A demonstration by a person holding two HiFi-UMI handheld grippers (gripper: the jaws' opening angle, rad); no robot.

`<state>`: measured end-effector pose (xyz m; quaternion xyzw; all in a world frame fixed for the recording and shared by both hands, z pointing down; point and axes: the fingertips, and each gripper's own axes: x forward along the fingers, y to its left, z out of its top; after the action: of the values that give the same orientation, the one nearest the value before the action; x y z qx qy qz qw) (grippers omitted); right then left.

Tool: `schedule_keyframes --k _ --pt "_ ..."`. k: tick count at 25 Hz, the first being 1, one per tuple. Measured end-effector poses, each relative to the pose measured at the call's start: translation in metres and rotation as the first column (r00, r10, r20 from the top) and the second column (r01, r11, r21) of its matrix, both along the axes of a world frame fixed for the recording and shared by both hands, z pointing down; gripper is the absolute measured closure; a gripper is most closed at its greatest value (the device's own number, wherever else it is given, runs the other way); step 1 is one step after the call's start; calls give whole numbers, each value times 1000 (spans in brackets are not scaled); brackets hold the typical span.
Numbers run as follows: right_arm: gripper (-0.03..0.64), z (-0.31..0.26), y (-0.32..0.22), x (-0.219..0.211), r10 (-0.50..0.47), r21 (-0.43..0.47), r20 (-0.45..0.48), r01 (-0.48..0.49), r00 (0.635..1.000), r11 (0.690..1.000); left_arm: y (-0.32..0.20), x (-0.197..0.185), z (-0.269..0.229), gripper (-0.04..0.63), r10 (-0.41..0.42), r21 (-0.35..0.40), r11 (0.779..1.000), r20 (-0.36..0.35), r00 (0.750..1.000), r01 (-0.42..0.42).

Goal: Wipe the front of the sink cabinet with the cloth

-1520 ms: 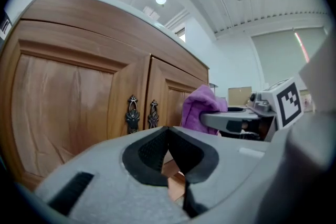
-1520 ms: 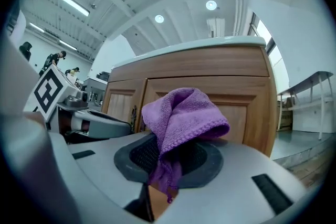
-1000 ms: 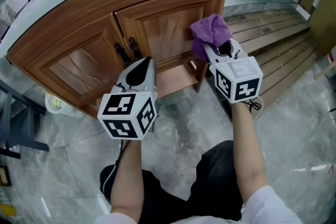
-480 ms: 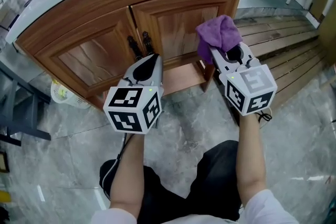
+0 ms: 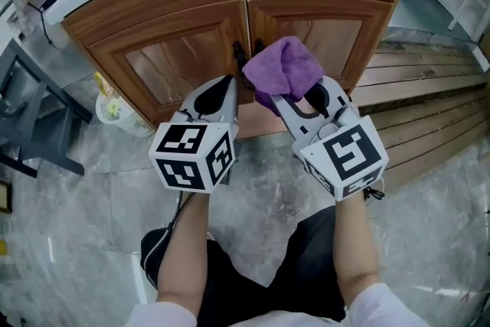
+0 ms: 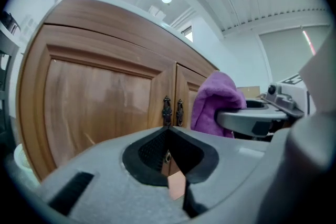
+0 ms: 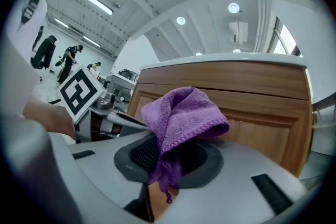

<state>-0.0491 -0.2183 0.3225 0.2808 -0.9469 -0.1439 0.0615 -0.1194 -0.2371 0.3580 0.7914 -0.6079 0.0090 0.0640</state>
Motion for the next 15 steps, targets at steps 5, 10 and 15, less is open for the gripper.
schedule_keyframes --k 5,10,15 --pt "545 5 28 -60 -163 -26 23 164 986 986 23 -51 -2 591 -134 -1 991 -9 991 134" --pt "545 16 49 -113 -293 -42 52 295 955 954 53 -92 0 591 -245 3 969 10 969 245" --pt "545 34 64 -164 -376 -64 46 379 925 923 89 -135 13 591 -361 -30 931 48 931 363"
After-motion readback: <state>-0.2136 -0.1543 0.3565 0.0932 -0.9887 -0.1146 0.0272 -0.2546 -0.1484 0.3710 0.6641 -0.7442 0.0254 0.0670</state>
